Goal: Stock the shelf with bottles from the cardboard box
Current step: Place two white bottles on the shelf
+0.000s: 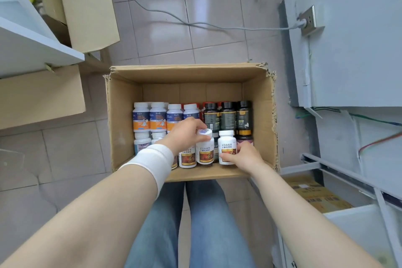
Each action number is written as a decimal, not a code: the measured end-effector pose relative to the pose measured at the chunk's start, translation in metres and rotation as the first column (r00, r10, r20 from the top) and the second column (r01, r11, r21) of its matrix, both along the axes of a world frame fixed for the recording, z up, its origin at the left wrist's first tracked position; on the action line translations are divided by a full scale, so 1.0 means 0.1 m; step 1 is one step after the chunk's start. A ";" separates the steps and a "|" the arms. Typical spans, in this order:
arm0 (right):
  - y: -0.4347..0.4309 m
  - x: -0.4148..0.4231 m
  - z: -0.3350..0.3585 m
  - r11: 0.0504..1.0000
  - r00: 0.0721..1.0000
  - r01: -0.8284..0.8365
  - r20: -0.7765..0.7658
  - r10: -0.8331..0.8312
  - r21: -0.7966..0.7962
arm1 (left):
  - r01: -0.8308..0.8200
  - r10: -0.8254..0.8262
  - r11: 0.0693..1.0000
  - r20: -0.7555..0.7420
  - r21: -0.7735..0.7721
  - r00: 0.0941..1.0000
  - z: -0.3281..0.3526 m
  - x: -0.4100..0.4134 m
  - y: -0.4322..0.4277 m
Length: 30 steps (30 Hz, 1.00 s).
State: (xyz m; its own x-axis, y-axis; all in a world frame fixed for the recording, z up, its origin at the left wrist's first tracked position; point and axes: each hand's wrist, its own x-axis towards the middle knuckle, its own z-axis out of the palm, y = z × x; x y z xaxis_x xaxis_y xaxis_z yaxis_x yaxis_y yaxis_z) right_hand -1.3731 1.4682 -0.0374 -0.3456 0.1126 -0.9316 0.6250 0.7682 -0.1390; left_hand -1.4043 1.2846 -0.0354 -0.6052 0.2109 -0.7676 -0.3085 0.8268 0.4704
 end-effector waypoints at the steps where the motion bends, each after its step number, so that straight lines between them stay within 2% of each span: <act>1: 0.02 0.00 0.12 1.000 1.000 0.021 -0.022 -0.022 -0.013 | -0.045 0.045 0.998 -0.006 0.039 0.999 0.11 0.00 -0.03; 6: 0.07 0.05 0.92 0.982 0.973 0.160 -0.152 -0.174 -0.103 | -0.220 0.241 0.952 -0.078 0.212 0.967 0.83 0.01 -0.22; 9: 0.03 0.19 1.43 0.953 0.923 0.258 -0.252 -0.291 -0.158 | -0.246 0.295 0.929 -0.153 0.276 0.943 1.25 0.04 -0.34; 12: -0.08 0.50 1.90 0.915 0.851 0.347 -0.340 -0.400 -0.207 | -0.218 0.295 0.904 -0.166 0.369 0.941 1.70 0.10 -0.42; 14: -0.20 0.79 2.19 0.868 0.770 0.428 -0.402 -0.496 -0.251 | -0.144 0.254 0.889 -0.206 0.435 0.945 2.02 0.18 -0.46; 19: -0.56 1.55 2.90 0.712 0.502 0.596 -0.519 -0.692 -0.373 | 0.042 0.145 0.834 -0.292 0.550 0.945 2.82 0.49 -0.57; 23: -0.67 2.10 3.39 0.635 0.330 0.635 -0.588 -0.738 -0.440 | 0.161 0.071 0.758 -0.326 0.632 0.943 3.40 0.84 -0.50; 27: -0.60 2.66 3.85 0.589 0.180 0.643 -0.651 -0.738 -0.490 | 0.320 0.001 0.696 -0.446 0.643 0.895 3.99 1.27 -0.21; 30: -0.47 3.15 4.15 0.557 0.063 0.653 -0.697 -0.715 -0.513 | 0.421 -0.048 0.610 -0.499 0.671 0.865 4.42 1.64 0.07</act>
State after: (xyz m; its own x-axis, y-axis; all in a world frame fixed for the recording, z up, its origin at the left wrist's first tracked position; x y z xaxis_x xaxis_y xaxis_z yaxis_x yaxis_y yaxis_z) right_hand -1.0578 1.4211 0.3775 -0.6511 0.7037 -0.2845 0.4362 0.0402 -0.8989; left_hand -1.2405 1.2917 0.4071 -0.6442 0.7645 0.0227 0.2090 0.1474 0.9668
